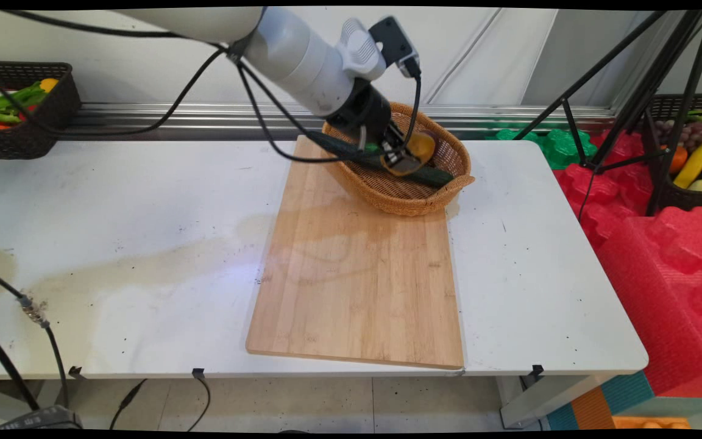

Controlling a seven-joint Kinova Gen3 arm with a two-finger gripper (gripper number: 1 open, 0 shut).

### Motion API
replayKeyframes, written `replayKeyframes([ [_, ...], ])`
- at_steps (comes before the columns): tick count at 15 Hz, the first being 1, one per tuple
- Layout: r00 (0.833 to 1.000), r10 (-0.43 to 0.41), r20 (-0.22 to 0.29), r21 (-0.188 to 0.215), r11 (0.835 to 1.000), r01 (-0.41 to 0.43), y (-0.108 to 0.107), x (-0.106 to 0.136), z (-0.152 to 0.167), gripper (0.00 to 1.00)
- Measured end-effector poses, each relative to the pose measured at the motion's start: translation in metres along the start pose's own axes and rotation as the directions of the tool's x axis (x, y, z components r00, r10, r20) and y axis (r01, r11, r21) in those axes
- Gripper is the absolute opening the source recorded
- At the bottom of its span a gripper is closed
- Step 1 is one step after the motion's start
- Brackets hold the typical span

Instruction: Place the picked object in the vegetable basket

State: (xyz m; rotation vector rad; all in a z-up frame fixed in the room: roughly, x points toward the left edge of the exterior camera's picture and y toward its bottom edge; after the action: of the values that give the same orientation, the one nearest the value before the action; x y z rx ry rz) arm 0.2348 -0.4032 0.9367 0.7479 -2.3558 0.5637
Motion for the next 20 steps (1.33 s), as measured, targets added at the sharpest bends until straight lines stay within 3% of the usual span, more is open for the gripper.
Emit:
replayKeyframes([
  [7, 0.996, -0.015, 0.086, 0.014, 1.0, 0.014, -0.032, 0.005, 0.058, 0.0],
  [16, 0.985, -0.043, 0.168, -0.006, 0.999, 0.044, -0.037, 0.0, 0.113, 0.0],
  [17, 0.985, -0.045, 0.169, -0.005, 0.999, 0.047, -0.038, 0.0, 0.116, 1.0],
  [20, 0.984, -0.047, 0.17, -0.003, 0.999, 0.048, -0.039, 0.001, 0.12, 1.0],
])
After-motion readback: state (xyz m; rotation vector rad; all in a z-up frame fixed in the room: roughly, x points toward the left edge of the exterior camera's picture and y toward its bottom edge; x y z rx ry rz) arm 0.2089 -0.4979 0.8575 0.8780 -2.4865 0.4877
